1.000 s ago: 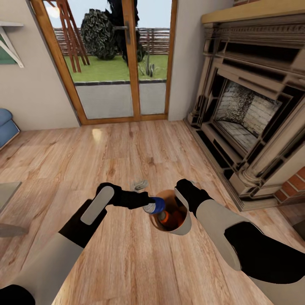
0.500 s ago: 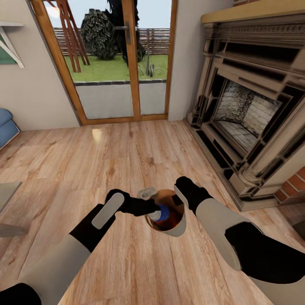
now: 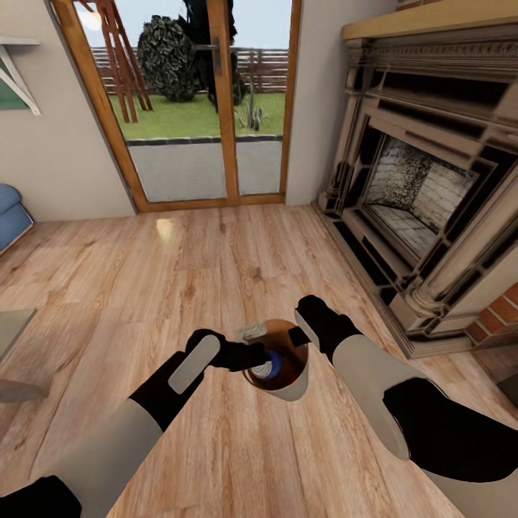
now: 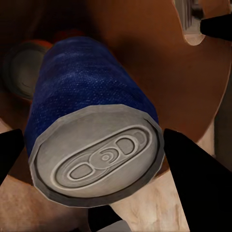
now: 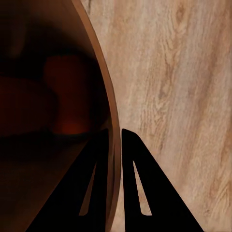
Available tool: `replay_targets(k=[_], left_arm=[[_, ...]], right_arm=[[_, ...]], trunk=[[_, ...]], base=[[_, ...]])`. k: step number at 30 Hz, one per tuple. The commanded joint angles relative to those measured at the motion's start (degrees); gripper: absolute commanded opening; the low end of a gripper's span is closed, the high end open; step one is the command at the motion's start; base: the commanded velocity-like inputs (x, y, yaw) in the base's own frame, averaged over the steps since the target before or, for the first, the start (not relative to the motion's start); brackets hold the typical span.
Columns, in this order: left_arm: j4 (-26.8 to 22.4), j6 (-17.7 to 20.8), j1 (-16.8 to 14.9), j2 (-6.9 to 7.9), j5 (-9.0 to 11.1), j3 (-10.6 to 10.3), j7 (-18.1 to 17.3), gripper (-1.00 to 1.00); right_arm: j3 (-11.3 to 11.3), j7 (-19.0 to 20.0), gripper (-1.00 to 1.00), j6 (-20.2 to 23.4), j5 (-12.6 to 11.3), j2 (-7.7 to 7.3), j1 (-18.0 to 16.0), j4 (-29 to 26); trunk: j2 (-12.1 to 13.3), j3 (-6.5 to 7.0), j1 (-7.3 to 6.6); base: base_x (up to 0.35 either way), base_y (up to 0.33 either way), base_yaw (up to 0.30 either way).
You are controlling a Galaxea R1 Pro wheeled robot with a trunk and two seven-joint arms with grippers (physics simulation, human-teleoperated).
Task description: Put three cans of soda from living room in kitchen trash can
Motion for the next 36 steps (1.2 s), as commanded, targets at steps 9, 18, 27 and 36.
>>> replay_targets(k=[9,18,27,36], left_arm=[[6.34,-1.89,-0.03,-2.31,-9.45,-0.21,-8.57,-1.0],[7.44,-3.45,-0.03,-2.54,-10.55,-0.29,-9.64,-1.0],[7.58,-5.62,-0.11,-2.61,-10.7,-0.31,-9.8,-1.0],[7.61,-5.84,-0.1,-2.78,-10.71,-0.3,-9.81,1.0]], right_arm=[[-0.11,0.47,-1.0,0.0,-0.43,0.01,0.03,-0.33],[-0.11,0.63,-1.0,0.06,-0.43,0.01,0.06,-0.36],[-0.03,1.98,-1.0,0.07,-0.43,0.01,0.39,-0.36],[-0.03,2.4,-1.0,0.07,-0.43,0.01,0.42,-0.31]], trunk=[[0.0,0.01,0.0],[0.0,0.01,0.0],[0.0,0.01,0.0],[0.0,0.01,0.0]], base=[[0.0,0.0,0.0],[0.0,0.0,0.0],[0.0,0.0,0.0],[0.0,0.0,0.0]])
